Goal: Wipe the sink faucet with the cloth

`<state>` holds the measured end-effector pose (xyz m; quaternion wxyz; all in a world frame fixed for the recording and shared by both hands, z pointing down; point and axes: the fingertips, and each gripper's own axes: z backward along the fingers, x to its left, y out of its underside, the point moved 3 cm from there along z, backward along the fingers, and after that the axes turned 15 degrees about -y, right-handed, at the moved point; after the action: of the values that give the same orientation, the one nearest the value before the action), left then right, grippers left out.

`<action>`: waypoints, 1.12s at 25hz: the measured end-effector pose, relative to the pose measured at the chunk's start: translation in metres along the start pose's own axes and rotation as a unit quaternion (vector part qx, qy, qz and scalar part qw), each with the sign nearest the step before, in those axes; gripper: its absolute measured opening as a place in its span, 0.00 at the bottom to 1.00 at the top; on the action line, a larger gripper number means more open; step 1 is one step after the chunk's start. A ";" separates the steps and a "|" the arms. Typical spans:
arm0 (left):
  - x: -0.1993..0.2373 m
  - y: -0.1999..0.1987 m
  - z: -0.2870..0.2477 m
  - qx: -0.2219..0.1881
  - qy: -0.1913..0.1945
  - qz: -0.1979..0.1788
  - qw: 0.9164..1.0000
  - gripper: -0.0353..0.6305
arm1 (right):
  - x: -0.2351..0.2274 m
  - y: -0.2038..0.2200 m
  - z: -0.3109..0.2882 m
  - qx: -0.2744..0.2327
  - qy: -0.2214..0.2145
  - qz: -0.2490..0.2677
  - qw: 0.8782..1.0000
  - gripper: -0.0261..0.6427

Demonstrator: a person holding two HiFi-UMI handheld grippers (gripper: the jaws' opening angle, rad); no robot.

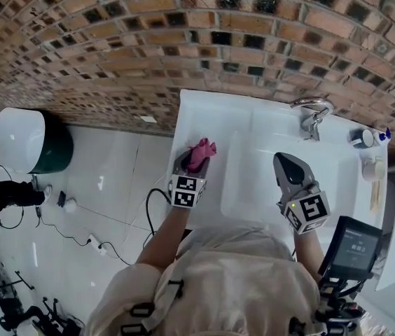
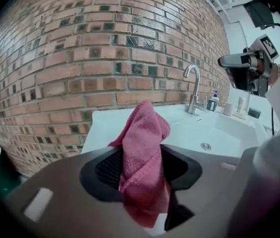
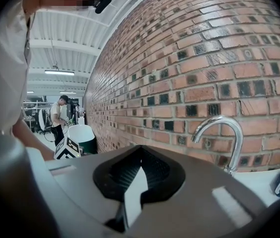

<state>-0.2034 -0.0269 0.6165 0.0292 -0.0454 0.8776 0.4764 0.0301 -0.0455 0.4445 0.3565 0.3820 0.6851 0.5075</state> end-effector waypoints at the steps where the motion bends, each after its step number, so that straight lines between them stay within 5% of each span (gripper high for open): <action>1: -0.001 -0.001 0.001 0.000 0.001 0.002 1.000 0.34 | 0.000 0.001 0.001 -0.002 0.000 -0.001 1.000 0.02; 4: -0.003 -0.005 0.005 -0.001 -0.006 -0.006 1.000 0.42 | 0.001 0.003 0.006 -0.005 0.001 -0.005 1.000 0.02; 11: 0.001 -0.025 0.017 -0.018 -0.018 0.004 1.000 0.44 | 0.000 -0.001 0.013 -0.017 0.006 -0.004 1.000 0.02; 20: -0.029 -0.116 0.049 -0.130 0.023 0.034 0.991 0.42 | -0.003 -0.017 0.018 -0.035 0.010 0.013 0.999 0.02; 24: -0.055 -0.167 0.078 -0.212 0.058 0.025 0.975 0.20 | -0.006 -0.027 0.021 -0.043 0.014 0.025 0.999 0.02; 28: -0.074 -0.191 0.093 -0.250 0.094 0.018 0.964 0.06 | -0.011 -0.032 0.026 -0.047 0.027 0.030 0.998 0.02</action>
<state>-0.1085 -0.0487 0.4132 -0.0741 -0.0796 0.7303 0.6744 0.0527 -0.0500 0.4083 0.3403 0.3716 0.6583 0.5593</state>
